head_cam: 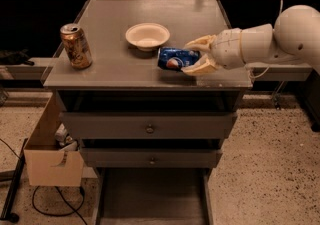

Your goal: Pick pepsi can from bottom drawer and place on counter

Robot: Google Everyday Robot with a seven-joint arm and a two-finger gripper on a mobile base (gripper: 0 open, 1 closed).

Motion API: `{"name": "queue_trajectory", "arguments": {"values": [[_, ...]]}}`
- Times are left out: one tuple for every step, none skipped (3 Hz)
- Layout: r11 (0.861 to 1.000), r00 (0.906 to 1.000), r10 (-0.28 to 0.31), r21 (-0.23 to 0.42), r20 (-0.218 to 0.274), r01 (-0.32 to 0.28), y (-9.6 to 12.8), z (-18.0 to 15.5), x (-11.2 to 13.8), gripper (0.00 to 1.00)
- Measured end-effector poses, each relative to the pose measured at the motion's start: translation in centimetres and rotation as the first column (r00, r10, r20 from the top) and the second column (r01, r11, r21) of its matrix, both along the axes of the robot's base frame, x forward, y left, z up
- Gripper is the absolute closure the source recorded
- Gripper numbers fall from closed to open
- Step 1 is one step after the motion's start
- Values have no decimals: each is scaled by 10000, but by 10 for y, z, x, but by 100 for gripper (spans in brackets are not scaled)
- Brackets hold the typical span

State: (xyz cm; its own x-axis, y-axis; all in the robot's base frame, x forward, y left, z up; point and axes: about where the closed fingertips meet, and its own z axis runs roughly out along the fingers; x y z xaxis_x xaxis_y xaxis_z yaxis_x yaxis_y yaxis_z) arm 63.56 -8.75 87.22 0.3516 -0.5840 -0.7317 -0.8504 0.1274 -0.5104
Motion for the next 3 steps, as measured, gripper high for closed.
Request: {"name": "queue_trajectory", "arguments": {"values": [[10000, 9999, 7, -30, -100, -7, 3, -4, 5, 100], [9998, 9995, -111, -141, -289, 107, 1, -14, 15, 100], [9994, 9987, -211, -266, -458, 198, -2, -23, 23, 100]]}}
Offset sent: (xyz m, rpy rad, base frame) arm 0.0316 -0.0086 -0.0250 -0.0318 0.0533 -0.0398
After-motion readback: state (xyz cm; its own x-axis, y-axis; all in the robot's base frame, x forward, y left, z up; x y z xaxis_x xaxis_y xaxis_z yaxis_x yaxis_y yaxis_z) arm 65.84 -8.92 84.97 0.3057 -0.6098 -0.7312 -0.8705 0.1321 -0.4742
